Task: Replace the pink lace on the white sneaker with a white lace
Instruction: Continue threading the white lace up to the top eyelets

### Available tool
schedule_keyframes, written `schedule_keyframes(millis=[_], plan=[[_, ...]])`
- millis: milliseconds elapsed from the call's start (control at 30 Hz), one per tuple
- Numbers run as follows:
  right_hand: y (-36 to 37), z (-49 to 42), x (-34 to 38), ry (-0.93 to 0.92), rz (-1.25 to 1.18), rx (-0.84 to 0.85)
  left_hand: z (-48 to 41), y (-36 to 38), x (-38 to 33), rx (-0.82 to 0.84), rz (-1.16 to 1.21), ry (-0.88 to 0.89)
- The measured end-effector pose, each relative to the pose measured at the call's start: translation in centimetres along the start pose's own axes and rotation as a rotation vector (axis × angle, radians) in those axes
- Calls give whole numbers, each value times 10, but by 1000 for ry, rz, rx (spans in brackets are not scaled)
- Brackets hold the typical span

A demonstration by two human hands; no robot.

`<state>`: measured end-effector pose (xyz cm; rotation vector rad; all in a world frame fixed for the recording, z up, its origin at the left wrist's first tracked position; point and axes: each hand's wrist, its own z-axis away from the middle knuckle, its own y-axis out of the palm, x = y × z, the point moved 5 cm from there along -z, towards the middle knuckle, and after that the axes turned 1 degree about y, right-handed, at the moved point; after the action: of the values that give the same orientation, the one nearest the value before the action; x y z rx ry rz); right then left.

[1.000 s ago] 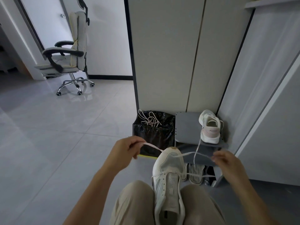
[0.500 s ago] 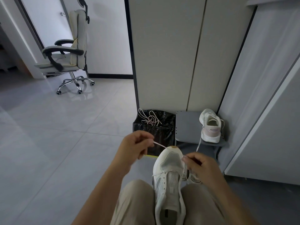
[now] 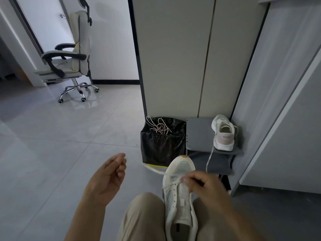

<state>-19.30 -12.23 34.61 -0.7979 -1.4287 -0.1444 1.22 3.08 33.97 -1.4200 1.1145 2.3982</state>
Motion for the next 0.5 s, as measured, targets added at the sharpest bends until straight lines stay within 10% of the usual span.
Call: schedule_keyframes(millis=[100,233,500], plan=[[46,17,18,-81,85,289,-4,0,-5,22,210,40],[14,2,-26,99,169,-110,-6,-2,-16,54,230,143],[5,-4,-55,300,287,38,-10,2,-13,77,222,208]])
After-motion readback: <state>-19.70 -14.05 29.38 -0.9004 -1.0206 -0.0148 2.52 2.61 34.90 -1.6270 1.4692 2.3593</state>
